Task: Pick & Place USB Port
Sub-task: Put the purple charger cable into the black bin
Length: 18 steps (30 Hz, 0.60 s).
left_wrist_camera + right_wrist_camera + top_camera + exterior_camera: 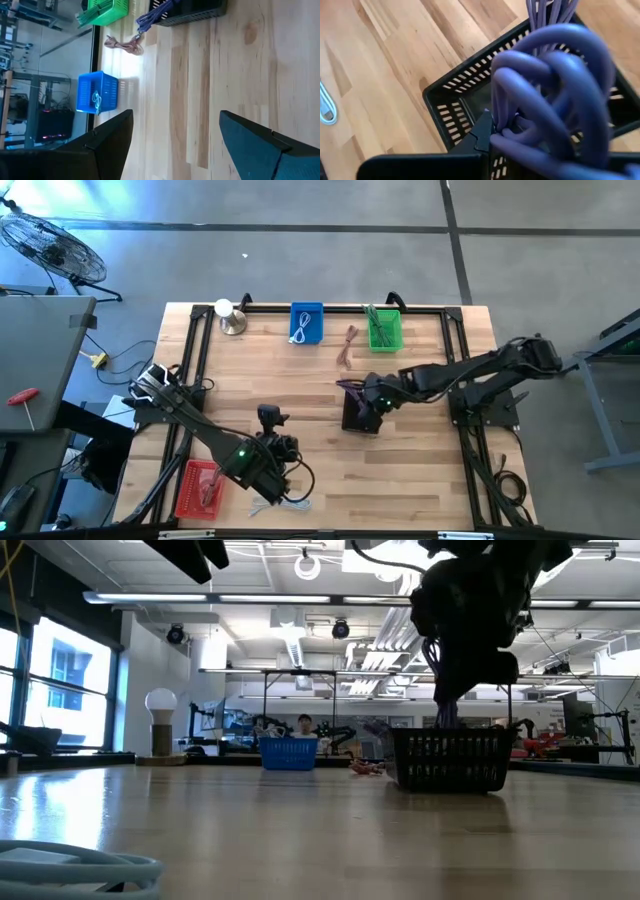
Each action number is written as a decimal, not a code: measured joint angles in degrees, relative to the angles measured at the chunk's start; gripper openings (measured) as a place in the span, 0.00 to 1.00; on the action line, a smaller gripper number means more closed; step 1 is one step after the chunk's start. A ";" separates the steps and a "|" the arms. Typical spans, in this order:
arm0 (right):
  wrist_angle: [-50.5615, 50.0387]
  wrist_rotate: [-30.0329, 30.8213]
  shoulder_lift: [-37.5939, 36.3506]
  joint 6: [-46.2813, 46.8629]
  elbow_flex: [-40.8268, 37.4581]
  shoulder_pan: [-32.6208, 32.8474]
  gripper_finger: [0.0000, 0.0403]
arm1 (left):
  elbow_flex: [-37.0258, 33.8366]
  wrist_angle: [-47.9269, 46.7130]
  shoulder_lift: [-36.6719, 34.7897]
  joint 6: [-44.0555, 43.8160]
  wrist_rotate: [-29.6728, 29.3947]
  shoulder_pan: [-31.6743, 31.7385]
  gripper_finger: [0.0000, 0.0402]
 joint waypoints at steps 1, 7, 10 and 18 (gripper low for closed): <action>0.42 -0.57 0.54 -0.02 0.00 -0.24 0.04 | 0.00 -0.04 0.00 0.00 0.02 0.02 0.72; 1.63 -2.53 1.70 0.01 0.00 -0.68 0.05 | 0.00 -0.83 0.00 0.45 -0.12 0.02 0.72; 1.65 -2.79 1.69 -0.04 0.00 -0.61 0.13 | 0.00 -1.99 0.00 0.48 -0.02 0.02 0.72; 1.84 -4.25 1.67 -1.19 0.00 -0.51 0.28 | 0.00 -2.01 0.00 0.24 0.00 0.04 0.72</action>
